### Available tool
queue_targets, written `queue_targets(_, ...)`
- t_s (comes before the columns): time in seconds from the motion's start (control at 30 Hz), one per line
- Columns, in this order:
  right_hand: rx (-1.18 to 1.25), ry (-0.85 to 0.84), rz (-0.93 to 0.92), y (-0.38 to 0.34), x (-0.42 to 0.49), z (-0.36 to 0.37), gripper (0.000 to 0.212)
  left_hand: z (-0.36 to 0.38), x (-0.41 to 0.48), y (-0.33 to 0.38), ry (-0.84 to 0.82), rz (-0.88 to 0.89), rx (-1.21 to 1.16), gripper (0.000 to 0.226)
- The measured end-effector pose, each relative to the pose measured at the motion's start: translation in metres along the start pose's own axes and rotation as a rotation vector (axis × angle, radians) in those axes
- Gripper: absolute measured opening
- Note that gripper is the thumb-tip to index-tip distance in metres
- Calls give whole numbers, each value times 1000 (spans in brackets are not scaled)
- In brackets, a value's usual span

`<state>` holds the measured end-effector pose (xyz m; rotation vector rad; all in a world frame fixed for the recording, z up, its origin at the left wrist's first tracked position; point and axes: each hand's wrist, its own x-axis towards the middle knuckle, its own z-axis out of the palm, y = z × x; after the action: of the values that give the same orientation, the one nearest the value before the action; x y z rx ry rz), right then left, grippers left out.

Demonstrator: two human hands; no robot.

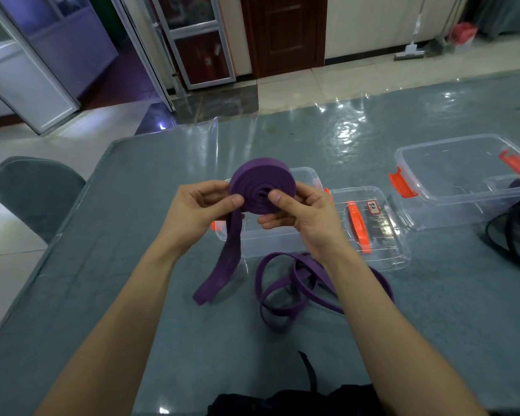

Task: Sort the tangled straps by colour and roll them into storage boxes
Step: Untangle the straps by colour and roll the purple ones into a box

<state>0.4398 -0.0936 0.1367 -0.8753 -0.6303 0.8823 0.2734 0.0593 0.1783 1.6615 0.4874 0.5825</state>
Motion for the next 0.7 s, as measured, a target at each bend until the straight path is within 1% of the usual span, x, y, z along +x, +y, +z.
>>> queue_targets(0.13,28,16,-16,5,-1,1,25,3,-2,0,0,-9,-43,31)
queue_targets(0.27,78,12,16,16,-2,-1,43,9,-4,-3,11,4,-33,36)
queue_targets(0.33,57,-47,73,18,-2,-7,50,3,-5,0,6,-4,43,36)
queue_targets(0.37,-14,-84,103,17,-3,-11,54,-3,-5,3,-11,-8,110,35)
queue_targets(0.43,-269,-131,140,10,-4,-20,64,-15,-4,10,-66,-39,267,32)
queue_targets(0.47,-395,-128,139,6,-5,-23,66,-19,-3,14,-103,-56,361,30)
queue_targets(0.53,-554,-116,116,2,-5,-21,60,-24,-1,23,-186,-56,592,30)
queue_targets(0.6,-664,-119,102,6,-6,-11,41,-25,0,35,-250,-27,817,29)
queue_targets(0.63,-696,-126,98,10,-7,-5,30,-27,0,40,-274,-18,892,27)
queue_targets(0.7,-721,-158,109,17,-11,4,21,-30,-2,51,-319,-32,992,23)
